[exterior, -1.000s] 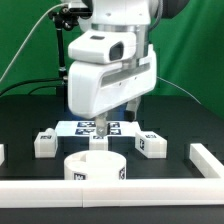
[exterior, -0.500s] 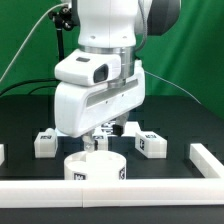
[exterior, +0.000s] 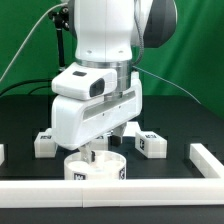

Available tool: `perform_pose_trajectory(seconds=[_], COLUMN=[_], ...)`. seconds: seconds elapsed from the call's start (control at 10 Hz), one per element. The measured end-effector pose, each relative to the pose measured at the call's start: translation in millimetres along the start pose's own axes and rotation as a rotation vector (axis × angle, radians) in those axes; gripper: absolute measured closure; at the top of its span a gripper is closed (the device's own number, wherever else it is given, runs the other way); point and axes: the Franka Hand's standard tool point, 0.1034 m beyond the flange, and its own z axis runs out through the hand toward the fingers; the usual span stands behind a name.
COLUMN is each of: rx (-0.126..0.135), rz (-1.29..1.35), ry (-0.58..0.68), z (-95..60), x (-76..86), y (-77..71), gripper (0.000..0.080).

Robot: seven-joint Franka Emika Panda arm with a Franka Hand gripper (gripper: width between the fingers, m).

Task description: Assemble stool

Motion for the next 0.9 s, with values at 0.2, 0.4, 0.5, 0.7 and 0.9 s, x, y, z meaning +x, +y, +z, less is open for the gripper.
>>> perform_pose_trajectory(seconds=[0.2, 0.4, 0.5, 0.7, 0.9], rx=[0.0, -0.001, -0.001, -0.001, -0.001], rz=[0.0, 0.0, 0.0, 0.0, 0.0], ry=[0.0, 0.001, 0.001, 0.001, 0.001], z=[0.0, -0.5, -0.5, -0.5, -0.5], x=[0.0, 0.2, 0.2, 0.2, 0.2], y=[0.0, 0.3, 0.3, 0.3, 0.3], gripper=[0.0357, 0.0494, 0.0494, 0.0494, 0.0494])
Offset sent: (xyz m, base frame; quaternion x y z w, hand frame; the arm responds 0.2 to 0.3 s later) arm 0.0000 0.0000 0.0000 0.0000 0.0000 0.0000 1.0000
